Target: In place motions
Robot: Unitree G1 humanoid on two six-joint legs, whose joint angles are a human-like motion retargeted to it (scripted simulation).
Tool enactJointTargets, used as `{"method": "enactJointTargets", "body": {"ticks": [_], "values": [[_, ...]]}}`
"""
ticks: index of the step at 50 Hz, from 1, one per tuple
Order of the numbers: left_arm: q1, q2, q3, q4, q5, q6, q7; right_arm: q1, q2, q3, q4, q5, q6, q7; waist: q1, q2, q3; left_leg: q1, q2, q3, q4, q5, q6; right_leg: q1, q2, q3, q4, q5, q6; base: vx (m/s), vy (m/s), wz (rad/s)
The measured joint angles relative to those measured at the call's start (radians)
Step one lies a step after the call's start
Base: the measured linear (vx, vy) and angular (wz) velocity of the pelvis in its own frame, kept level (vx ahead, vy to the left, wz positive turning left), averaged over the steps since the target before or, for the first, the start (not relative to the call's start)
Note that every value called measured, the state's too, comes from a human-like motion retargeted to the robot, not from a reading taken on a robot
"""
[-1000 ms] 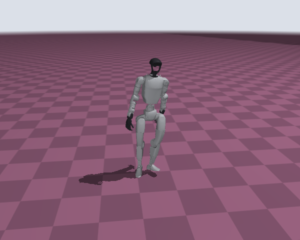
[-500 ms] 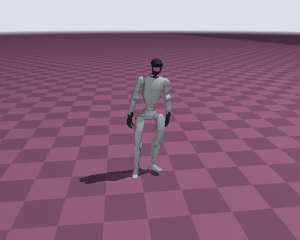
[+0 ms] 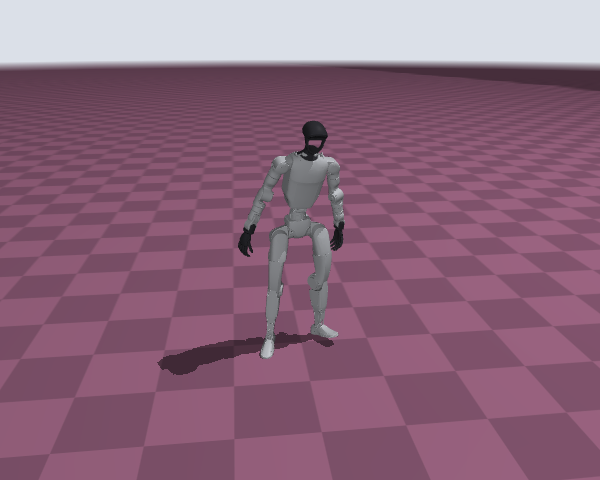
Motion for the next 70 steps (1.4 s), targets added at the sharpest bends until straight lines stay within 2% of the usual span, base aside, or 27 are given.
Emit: {"method": "enactJointTargets", "body": {"ticks": [11, 18, 22, 28, 31, 37, 40, 43, 48, 52, 60, 65, 70], "values": [[-0.189, 0.12, -0.171, -0.105, -0.074, -0.012, 0.046, 0.049, -0.139, -0.162, 0.071, 0.003, -0.001, -0.051, -0.063, -0.027, 0.204, -0.101, 0.047, 0.061, -0.025, 0.062, 0.015, -0.154, 0.059, 0.066, -0.016, -0.001, -0.064, -0.27, -0.27, -0.35], [-0.336, 0.133, -0.196, -0.147, -0.053, -0.023, 0.047, 0.14, -0.2, -0.296, 0.143, -0.044, 0.008, -0.058, -0.138, -0.075, 0.329, -0.191, 0.059, 0.096, -0.039, 0.088, 0.02, -0.276, 0.081, 0.099, -0.034, 0.016, -0.1, -0.33, -0.23, -0.37], [-0.4, 0.149, -0.197, -0.15, -0.069, -0.04, 0.054, 0.206, -0.246, -0.342, 0.192, -0.053, 0.011, -0.095, -0.202, -0.112, 0.333, -0.269, 0.086, 0.146, -0.043, 0.104, 0.022, -0.385, 0.116, 0.141, -0.043, 0.038, -0.124, -0.29, -0.17, -0.78], [-0.479, 0.186, -0.158, -0.169, -0.12, -0.055, 0.097, 0.244, -0.307, -0.402, 0.295, 0.046, 0.002, -0.112, -0.313, -0.195, 0.333, -0.362, 0.113, 0.208, -0.034, 0.115, 0.021, -0.526, 0.167, 0.204, -0.056, 0.078, -0.154, -0.23, -0.02, -0.9], [-0.527, 0.2, -0.138, -0.179, -0.151, -0.078, 0.119, 0.242, -0.309, -0.471, 0.351, 0.187, -0.021, -0.125, -0.349, -0.237, 0.333, -0.406, 0.117, 0.215, -0.03, 0.121, 0.018, -0.593, 0.187, 0.228, -0.062, 0.093, -0.16, -0.14, -0.03, -0.84], [-0.595, 0.255, -0.113, -0.192, -0.21, -0.11, 0.17, 0.193, -0.282, -0.622, 0.41, 0.64, -0.132, -0.052, -0.438, -0.304, 0.333, -0.498, 0.137, 0.192, -0.025, 0.146, 0.034, -0.716, 0.229, 0.274, -0.062, 0.106, -0.168, -0.08, 0.0, -0.6], [-0.611, 0.306, -0.075, -0.202, -0.223, -0.124, 0.181, 0.146, -0.27, -0.613, 0.41, 0.728, -0.164, -0.091, -0.501, -0.349, 0.333, -0.529, 0.152, 0.204, -0.025, 0.141, 0.029, -0.769, 0.254, 0.297, -0.063, 0.116, -0.171, -0.04, 0.14, -0.76], [-0.616, 0.375, -0.033, -0.205, -0.251, -0.143, 0.183, 0.075, -0.261, -0.578, 0.41, 0.732, -0.188, -0.167, -0.576, -0.388, 0.333, -0.556, 0.165, 0.232, -0.031, 0.12, 0.022, -0.816, 0.281, 0.313, -0.064, 0.126, -0.174, 0.0, 0.24, -0.76], [-0.643, 0.429, 0.031, -0.196, -0.273, -0.148, 0.133, -0.023, -0.265, -0.548, 0.41, 0.769, -0.212, -0.2, -0.696, -0.392, 0.333, -0.623, 0.181, 0.248, -0.036, 0.108, 0.016, -0.892, 0.307, 0.314, -0.065, 0.134, -0.175, 0.02, 0.31, -0.39], [-0.659, 0.439, 0.033, -0.195, -0.262, -0.155, 0.086, -0.04, -0.26, -0.548, 0.41, 0.827, -0.224, -0.224, -0.722, -0.392, 0.333, -0.652, 0.186, 0.257, -0.034, 0.104, 0.018, -0.917, 0.311, 0.314, -0.062, 0.132, -0.169, 0.02, 0.1, -0.09], [-0.639, 0.428, 0.015, -0.198, -0.228, -0.177, 0.11, -0.031, -0.264, -0.56, 0.41, 0.87, -0.273, -0.33, -0.686, -0.386, 0.333, -0.639, 0.184, 0.261, -0.024, 0.12, 0.021, -0.879, 0.289, 0.308, -0.056, 0.117, -0.155, 0.04, 0.01, 0.22], [-0.544, 0.418, 0.021, -0.238, -0.285, -0.188, 0.162, -0.049, -0.293, -0.565, 0.41, 0.858, -0.273, -0.27, -0.643, -0.353, 0.333, -0.618, 0.18, 0.249, -0.019, 0.132, 0.044, -0.823, 0.271, 0.272, -0.06, 0.102, -0.154, 0.05, -0.01, 0.49], [-0.363, 0.35, -0.021, -0.337, -0.287, -0.227, 0.217, -0.047, -0.348, -0.564, 0.41, 0.813, -0.287, -0.27, -0.555, -0.283, 0.333, -0.603, 0.166, 0.249, -0.012, 0.158, 0.056, -0.762, 0.234, 0.23, -0.065, 0.084, -0.143, 0.06, -0.02, 0.82]]}}
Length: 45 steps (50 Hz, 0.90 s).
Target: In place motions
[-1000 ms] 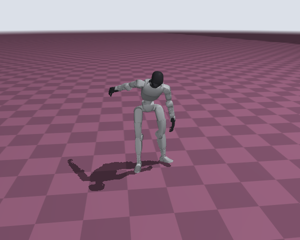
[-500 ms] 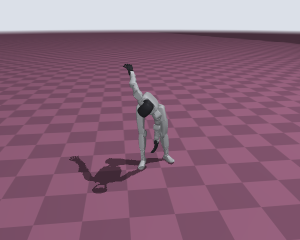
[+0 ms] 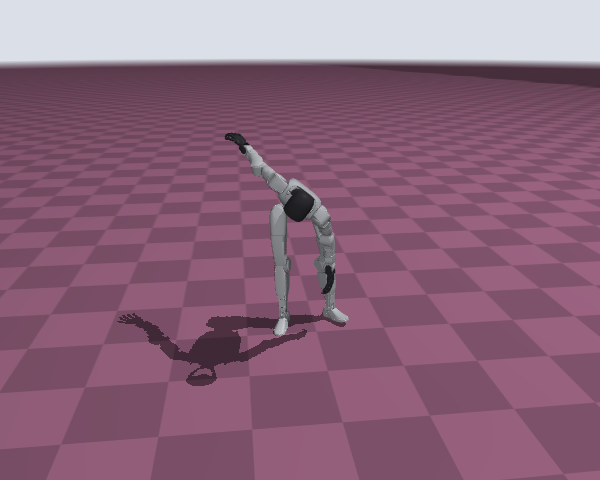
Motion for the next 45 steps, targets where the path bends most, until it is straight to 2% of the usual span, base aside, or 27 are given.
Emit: {"method": "enactJointTargets", "body": {"ticks": [3, 5, 7, 10, 13, 17, 22, 28, 33, 37, 40, 45], "values": [[0.155, -0.036, -0.07, -0.041, -0.016, 0.005, -0.003, 0.009, -0.033, -0.007, -0.017, -0.057, 0.014, -0.037, 0.065, 0.063, 0.0, 0.009, -0.014, -0.002, 0.002, 0.004, 0.005, 0.041, -0.028, -0.04, -0.002, -0.012, 0.009, 0.07, 0.0, 1.05], [0.285, -0.066, -0.102, -0.092, -0.048, 0.042, -0.018, 0.013, -0.05, -0.002, -0.042, -0.086, 0.017, -0.049, 0.106, 0.102, 0.0, 0.022, -0.022, -0.016, 0.002, 0.005, 0.001, 0.072, -0.046, -0.062, -0.001, -0.019, 0.018, 0.09, 0.01, 0.97], [0.452, -0.126, -0.101, -0.177, -0.091, 0.079, -0.049, 0.011, -0.069, 0.02, -0.056, -0.105, 0.036, -0.06, 0.156, 0.143, 0.0, 0.033, -0.029, -0.041, 0.002, 0.006, -0.007, 0.101, -0.059, -0.085, -0.001, -0.025, 0.026, 0.11, 0.0, 0.8], [0.664, -0.237, -0.06, -0.213, -0.118, 0.06, -0.082, -0.01, -0.094, 0.049, -0.083, -0.16, 0.052, -0.09, 0.225, 0.19, 0.0, 0.042, -0.043, -0.066, 0.004, 0.009, -0.013, 0.132, -0.087, -0.112, 0.002, -0.033, 0.037, 0.08, 0.12, 0.79], [0.818, -0.281, -0.048, -0.139, -0.096, 0.077, -0.091, -0.019, -0.115, 0.085, -0.099, -0.201, 0.067, -0.098, 0.303, 0.263, 0.0, 0.036, -0.062, -0.115, 0.007, 0.013, -0.012, 0.165, -0.117, -0.157, 0.005, -0.043, 0.053, 0.02, 0.1, 1.1], [0.938, -0.274, -0.027, 0.006, -0.09, 0.114, -0.096, 0.001, -0.122, 0.09, -0.122, -0.222, 0.076, -0.077, 0.435, 0.371, 0.0, 0.027, -0.082, -0.175, 0.011, 0.022, -0.016, 0.217, -0.152, -0.222, 0.009, -0.058, 0.069, 0.01, 0.01, 1.24], [0.97, -0.268, 0.059, 0.075, -0.162, 0.083, -0.077, 0.001, -0.141, 0.099, -0.16, -0.25, 0.08, -0.043, 0.589, 0.499, 0.0, -0.017, -0.117, -0.263, 0.02, 0.021, -0.004, 0.256, -0.196, -0.309, 0.006, -0.064, 0.09, 0.0, 0.1, 1.21], [0.983, -0.225, 0.071, 0.142, -0.122, 0.078, 0.018, -0.094, -0.171, 0.156, -0.209, -0.309, 0.087, 0.003, 0.714, 0.594, 0.0, -0.075, -0.172, -0.338, 0.007, 0.015, 0.011, 0.272, -0.247, -0.4, 0.001, -0.053, 0.109, 0.03, 0.06, 1.01], [0.995, -0.288, 0.09, 0.19, -0.101, 0.094, 0.035, -0.235, -0.207, 0.236, -0.239, -0.33, 0.079, 0.053, 0.765, 0.661, 0.0, -0.16, -0.207, -0.383, -0.008, 0.029, 0.021, 0.24, -0.273, -0.467, -0.002, -0.041, 0.112, 0.01, 0.1, 0.92], [0.974, -0.341, 0.095, 0.239, -0.102, 0.099, 0.043, -0.303, -0.244, 0.282, -0.254, -0.321, 0.075, 0.075, 0.865, 0.719, 0.0, -0.242, -0.24, -0.422, -0.022, 0.046, 0.031, 0.189, -0.291, -0.501, -0.001, -0.034, 0.11, 0.04, -0.02, 0.85], [0.93, -0.354, 0.095, 0.288, -0.114, 0.097, 0.046, -0.319, -0.278, 0.266, -0.271, -0.285, 0.071, 0.092, 0.977, 0.772, 0.0, -0.307, -0.264, -0.457, -0.03, 0.064, 0.035, 0.152, -0.298, -0.526, 0.0, -0.036, 0.108, 0.05, -0.22, 0.96], [0.794, -0.335, 0.036, 0.367, -0.169, 0.07, 0.025, -0.283, -0.375, 0.115, -0.305, -0.24, 0.073, 0.108, 1.234, 0.931, 0.0, -0.379, -0.285, -0.511, -0.042, 0.093, 0.037, 0.131, -0.288, -0.566, 0.0, -0.047, 0.112, 0.1, -0.33, 0.77]]}}
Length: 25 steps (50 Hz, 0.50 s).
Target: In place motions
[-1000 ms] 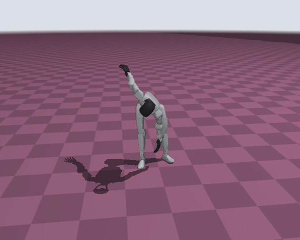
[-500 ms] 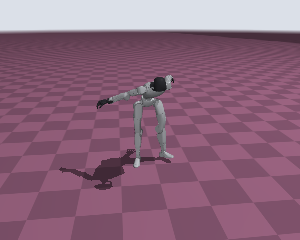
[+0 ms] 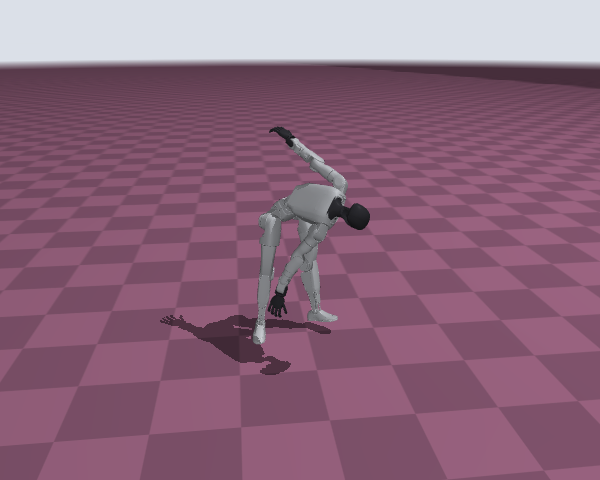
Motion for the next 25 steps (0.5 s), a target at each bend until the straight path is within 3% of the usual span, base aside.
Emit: {"method": "enactJointTargets", "body": {"ticks": [5, 10, 18, 25], "values": [[-0.12, 0.074, -0.019, 0.073, -0.086, -0.048, 0.044, -0.018, -0.014, -0.112, -0.042, 0.037, 0.009, 0.027, 0.244, 0.0, 0.0, -0.093, -0.007, 0.0, -0.011, 0.014, 0.008, -0.084, 0.006, 0.015, -0.002, 0.003, -0.004, 0.15, -0.37, 0.19], [-0.176, 0.109, -0.058, 0.108, -0.119, -0.121, 0.125, -0.073, -0.048, -0.111, -0.075, 0.032, 0.027, 0.075, 0.361, 0.0, 0.0, -0.154, -0.012, -0.003, -0.016, 0.021, 0.01, -0.137, 0.014, 0.007, -0.002, -0.002, -0.013, 0.1, -0.21, 0.09], [-0.203, 0.097, -0.087, 0.112, -0.097, -0.116, 0.165, -0.239, -0.013, 0.051, -0.119, -0.001, 0.04, 0.094, 0.325, 0.0, 0.0, -0.159, -0.012, -0.002, -0.011, 0.019, 0.006, -0.134, 0.018, -0.006, -0.001, 0.002, -0.013, 0.0, 0.0, 0.0], [-0.247, 0.075, -0.133, 0.075, -0.038, -0.11, 0.165, -0.242, 0.006, 0.083, -0.11, -0.013, 0.039, 0.087, 0.27, 0.0, 0.0, -0.114, -0.009, 0.001, 0.001, 0.009, 0.002, -0.098, 0.008, -0.006, 0.002, 0.004, -0.016, -0.09, -0.06, -0.05]]}}
